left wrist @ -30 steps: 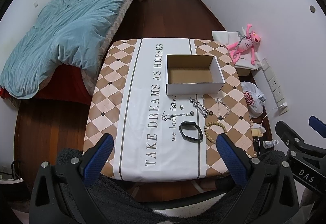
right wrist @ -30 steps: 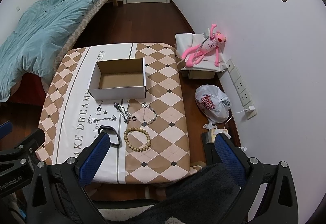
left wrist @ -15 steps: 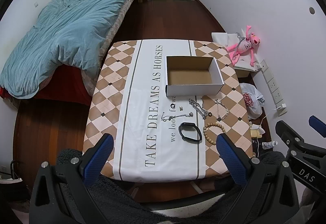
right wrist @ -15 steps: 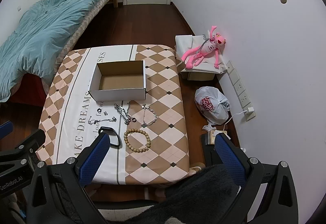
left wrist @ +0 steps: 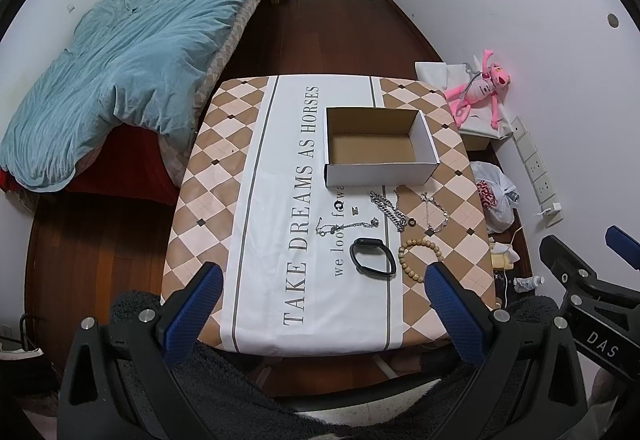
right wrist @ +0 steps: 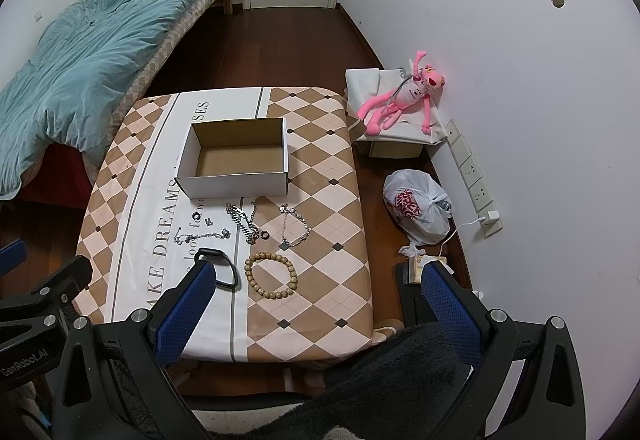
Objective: Organize jewelry
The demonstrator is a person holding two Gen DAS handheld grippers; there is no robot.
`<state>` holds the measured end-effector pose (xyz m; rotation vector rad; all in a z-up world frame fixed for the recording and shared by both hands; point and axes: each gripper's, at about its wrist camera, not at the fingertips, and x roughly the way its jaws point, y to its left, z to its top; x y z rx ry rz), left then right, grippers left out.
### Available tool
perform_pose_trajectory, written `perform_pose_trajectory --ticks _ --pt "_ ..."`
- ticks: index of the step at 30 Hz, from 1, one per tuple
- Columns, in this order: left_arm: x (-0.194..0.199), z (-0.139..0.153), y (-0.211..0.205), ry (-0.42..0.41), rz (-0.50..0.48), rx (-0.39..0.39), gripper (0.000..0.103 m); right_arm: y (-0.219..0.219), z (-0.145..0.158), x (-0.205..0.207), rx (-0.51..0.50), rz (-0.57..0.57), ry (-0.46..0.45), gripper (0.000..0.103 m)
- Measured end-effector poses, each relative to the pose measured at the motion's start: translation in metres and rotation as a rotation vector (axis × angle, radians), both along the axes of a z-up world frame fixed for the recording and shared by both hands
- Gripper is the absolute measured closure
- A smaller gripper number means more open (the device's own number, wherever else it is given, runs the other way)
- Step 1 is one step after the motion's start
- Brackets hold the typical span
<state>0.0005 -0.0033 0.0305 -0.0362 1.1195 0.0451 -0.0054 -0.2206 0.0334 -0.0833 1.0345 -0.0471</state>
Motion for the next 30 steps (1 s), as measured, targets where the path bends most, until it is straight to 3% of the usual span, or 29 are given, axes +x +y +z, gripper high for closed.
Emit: perform_pose_trajectory --ticks 5,9,13,21,30 --pt "0.001 -0.001 -0.001 -0.003 -0.001 0.006 0.000 -0.004 -0.002 0.008 0.015 -0.027 0.012 0.000" --pt "0.018 -0.012 -0.004 0.002 0.006 0.029 0.000 -0.020 -0.024 0.026 0.047 -0.085 0.062 0.000" --pt "0.042 -0.046 -0.005 0.036 0.004 0.058 0.000 -0.038 -0.064 0.048 0.044 -0.138 0.128 0.000" --pt "0.069 -0.125 -0.018 0.191 -0.057 0.113 0.000 -0.045 -0.152 0.070 -0.002 -0.152 0.275 0.000" --pt "0.083 -0.181 -0.023 0.304 -0.073 0.087 0.001 -0.031 -0.203 0.079 -0.002 -0.129 0.355 0.000"
